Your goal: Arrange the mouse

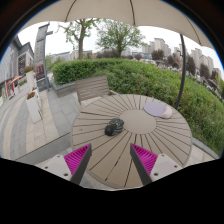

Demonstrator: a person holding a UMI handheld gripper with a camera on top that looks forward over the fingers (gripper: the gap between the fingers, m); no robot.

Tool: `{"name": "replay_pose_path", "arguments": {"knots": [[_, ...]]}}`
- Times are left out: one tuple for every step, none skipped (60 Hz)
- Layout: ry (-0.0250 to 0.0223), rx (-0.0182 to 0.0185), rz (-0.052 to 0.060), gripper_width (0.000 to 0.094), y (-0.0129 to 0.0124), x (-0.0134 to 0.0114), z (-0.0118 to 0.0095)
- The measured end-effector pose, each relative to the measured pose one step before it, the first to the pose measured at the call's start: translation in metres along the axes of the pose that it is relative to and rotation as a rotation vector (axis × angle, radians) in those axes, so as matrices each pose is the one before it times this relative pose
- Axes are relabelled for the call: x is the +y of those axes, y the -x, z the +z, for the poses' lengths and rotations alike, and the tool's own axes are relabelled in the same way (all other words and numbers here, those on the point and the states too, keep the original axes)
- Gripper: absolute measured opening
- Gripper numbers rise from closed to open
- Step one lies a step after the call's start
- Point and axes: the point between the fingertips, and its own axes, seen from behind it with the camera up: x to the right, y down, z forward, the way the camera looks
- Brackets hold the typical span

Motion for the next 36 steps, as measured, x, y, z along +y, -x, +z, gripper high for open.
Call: {"name": "replay_pose_path", "arguments": {"knots": [[0.00099, 0.00038, 0.0025, 0.0844, 0.00040, -0.00037, 0.00651], [0.00026, 0.00009, 0.0022, 0.0847, 0.00182, -0.00045, 0.00634], [0.00055, -0.00072, 0.0015, 0.0848, 0.00125, -0.00023, 0.00724], [0.00152, -0.00075, 0.0010, 0.0847, 0.00150, 0.00004, 0.00662], [0.00265, 0.00154, 0.0011, 0.0848, 0.00015, 0.00038, 0.00574], [0.00189, 0.00158, 0.0018, 0.0846, 0.00045, -0.00084, 0.00605], [0.00050, 0.00184, 0.0025, 0.0846, 0.00079, -0.00081, 0.00694], [0.00036, 0.00107, 0.0031, 0.0846, 0.00093, -0.00063, 0.00715], [0.00007, -0.00037, 0.0026, 0.0846, 0.00087, -0.00036, 0.00750], [0.00109, -0.00027, 0.0020, 0.0845, 0.00057, -0.00025, 0.00718], [0.00304, 0.00083, 0.0026, 0.0845, 0.00054, -0.00095, 0.00293], [0.00113, 0.00243, 0.0025, 0.0847, -0.00041, -0.00056, 0.00612], [0.00000, 0.00388, 0.0014, 0.0846, -0.00027, 0.00016, 0.01074], [0.00341, 0.00238, 0.0028, 0.0846, 0.00073, -0.00055, 0.00358], [0.00141, 0.00094, -0.0004, 0.0846, 0.00050, 0.00004, 0.00762], [0.00089, 0.00093, -0.0020, 0.0846, 0.00026, 0.00108, 0.00976], [0.00492, 0.00095, 0.0009, 0.0845, -0.00021, -0.00027, 0.00266], [0.00178, 0.00363, 0.0003, 0.0847, 0.00031, 0.00058, 0.00704], [0.00260, 0.00429, 0.0007, 0.0847, -0.00010, -0.00054, 0.00703], [0.00243, 0.00324, -0.0002, 0.0847, -0.00051, -0.00061, 0.00717], [0.00195, 0.00144, -0.0002, 0.0847, -0.00035, -0.00080, 0.00707], [0.00253, 0.00089, 0.0001, 0.0845, -0.00016, -0.00039, 0.00640], [0.00143, 0.00108, -0.0003, 0.0847, 0.00071, 0.00021, 0.00662], [0.00339, 0.00021, -0.0008, 0.0847, -0.00074, -0.00022, 0.00698], [0.00353, 0.00321, -0.0015, 0.0846, -0.00037, 0.00006, 0.00571], [0.00213, 0.00269, -0.0010, 0.0847, 0.00001, -0.00011, 0.00749], [0.00241, 0.00387, 0.0002, 0.0847, -0.00139, -0.00025, 0.00608], [0.00280, 0.00217, -0.0005, 0.0846, -0.00043, 0.00053, 0.00672], [0.00389, 0.00211, -0.0012, 0.0846, -0.00057, -0.00082, 0.00622], [0.00248, 0.00303, -0.0018, 0.0847, 0.00066, 0.00019, 0.00570], [0.00306, 0.00141, -0.0004, 0.0849, -0.00076, -0.00080, 0.00605], [0.00384, 0.00042, 0.0009, 0.0847, -0.00124, -0.00050, 0.00480], [0.00170, 0.00152, 0.0005, 0.0847, 0.00103, -0.00021, 0.00506], [0.00387, -0.00146, 0.0020, 0.0849, -0.00082, -0.00055, 0.00517], [0.00325, -0.00019, 0.0009, 0.0849, -0.00016, -0.00057, 0.00453], [0.00291, -0.00066, 0.0004, 0.0849, -0.00010, -0.00042, 0.00463]]}}
